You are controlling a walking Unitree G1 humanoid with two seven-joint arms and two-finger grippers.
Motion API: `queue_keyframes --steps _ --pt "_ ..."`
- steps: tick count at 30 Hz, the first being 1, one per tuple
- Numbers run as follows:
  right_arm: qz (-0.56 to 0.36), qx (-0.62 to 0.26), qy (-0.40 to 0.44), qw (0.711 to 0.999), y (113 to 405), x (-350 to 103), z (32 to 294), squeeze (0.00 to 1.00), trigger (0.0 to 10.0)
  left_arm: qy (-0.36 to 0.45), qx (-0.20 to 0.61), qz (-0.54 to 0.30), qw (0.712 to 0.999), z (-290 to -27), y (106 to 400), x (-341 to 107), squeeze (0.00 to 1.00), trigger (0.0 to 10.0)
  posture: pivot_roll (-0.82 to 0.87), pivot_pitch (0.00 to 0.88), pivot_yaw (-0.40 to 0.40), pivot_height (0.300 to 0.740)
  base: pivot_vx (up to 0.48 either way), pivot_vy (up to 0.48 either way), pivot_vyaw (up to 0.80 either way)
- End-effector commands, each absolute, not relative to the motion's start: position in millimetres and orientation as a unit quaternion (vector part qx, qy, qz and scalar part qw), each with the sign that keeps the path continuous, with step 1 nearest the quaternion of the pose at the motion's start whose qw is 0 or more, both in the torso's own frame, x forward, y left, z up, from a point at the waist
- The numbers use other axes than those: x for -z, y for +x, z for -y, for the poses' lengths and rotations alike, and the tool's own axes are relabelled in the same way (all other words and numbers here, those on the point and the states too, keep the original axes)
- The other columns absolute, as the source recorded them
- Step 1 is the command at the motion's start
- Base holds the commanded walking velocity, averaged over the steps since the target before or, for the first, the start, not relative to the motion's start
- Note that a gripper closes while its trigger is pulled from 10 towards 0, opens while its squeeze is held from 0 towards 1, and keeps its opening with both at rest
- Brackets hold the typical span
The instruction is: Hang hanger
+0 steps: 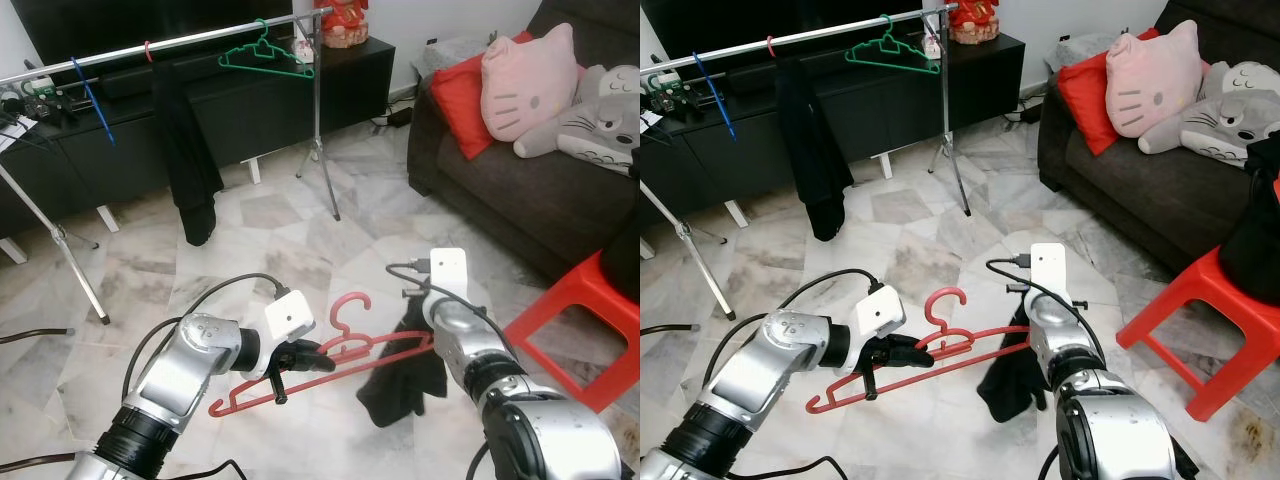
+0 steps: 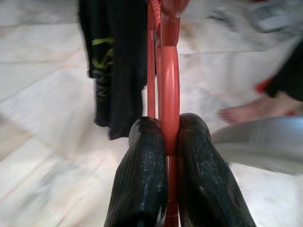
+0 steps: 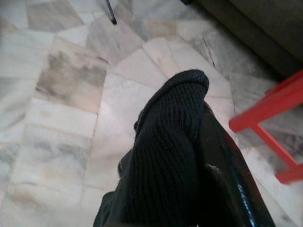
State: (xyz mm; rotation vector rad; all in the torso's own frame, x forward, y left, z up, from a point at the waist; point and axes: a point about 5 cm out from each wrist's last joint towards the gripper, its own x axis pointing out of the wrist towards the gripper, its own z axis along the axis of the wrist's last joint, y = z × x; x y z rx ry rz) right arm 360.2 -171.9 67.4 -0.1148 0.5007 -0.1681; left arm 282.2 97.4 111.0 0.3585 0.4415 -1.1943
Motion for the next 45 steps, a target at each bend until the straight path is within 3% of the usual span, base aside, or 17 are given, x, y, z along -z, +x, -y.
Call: queue_keyframes --steps 1,10,13,14,22,29,37,42,45 --pt "-0.224 0.079 -0.045 0.970 370.5 -83.9 167.8 0.00 10.0 0.187 0.525 -0.210 0.804 -102.2 289.8 -110.9 0.00 10.0 -0.06 0.000 -0.002 0.727 0.000 0.000 0.00" --pt "-0.220 0.062 -0.058 0.972 372.1 -86.4 164.2 0.00 10.0 0.161 0.427 -0.177 0.872 -102.8 313.2 -116.6 0.00 10.0 -0.06 0.000 -0.008 0.727 0.000 0.000 0.00" --pt "-0.228 0.062 -0.063 0.970 369.3 -81.6 165.9 0.00 10.0 0.143 0.462 -0.165 0.860 -96.6 307.7 -120.8 0.00 10.0 -0.06 0.000 -0.011 0.727 0.000 0.000 0.00" --pt "-0.232 0.064 -0.061 0.969 367.4 -78.6 167.8 0.00 10.0 0.128 0.497 -0.164 0.843 -91.9 299.9 -122.8 0.00 10.0 -0.06 0.000 -0.012 0.727 0.000 0.000 0.00" --pt "-0.237 0.066 -0.059 0.967 368.1 -79.5 169.7 0.00 10.0 0.132 0.551 -0.182 0.803 -87.6 284.9 -119.8 0.00 10.0 -0.05 0.000 -0.011 0.727 0.000 0.000 0.00" --pt "-0.220 0.070 -0.045 0.972 375.7 -92.2 166.7 0.00 10.0 0.183 0.484 -0.195 0.833 -93.2 299.7 -116.0 0.00 10.0 -0.05 0.000 -0.010 0.727 0.000 0.000 0.00" --pt "-0.224 0.074 -0.029 0.971 374.4 -90.8 167.1 0.00 10.0 0.170 0.411 -0.184 0.876 -101.1 313.2 -116.0 0.00 10.0 -0.05 0.000 -0.009 0.727 0.000 0.000 0.00" --pt "-0.237 0.066 -0.033 0.969 369.3 -82.3 167.5 0.00 10.0 0.138 0.419 -0.165 0.882 -95.5 313.5 -121.8 0.00 10.0 -0.06 0.000 -0.010 0.727 0.000 0.000 0.00" --pt "-0.247 0.067 -0.033 0.966 365.3 -75.8 168.7 0.00 10.0 0.112 0.452 -0.153 0.872 -88.5 308.5 -126.7 0.00 10.0 -0.06 0.000 -0.011 0.727 0.000 0.000 0.00"
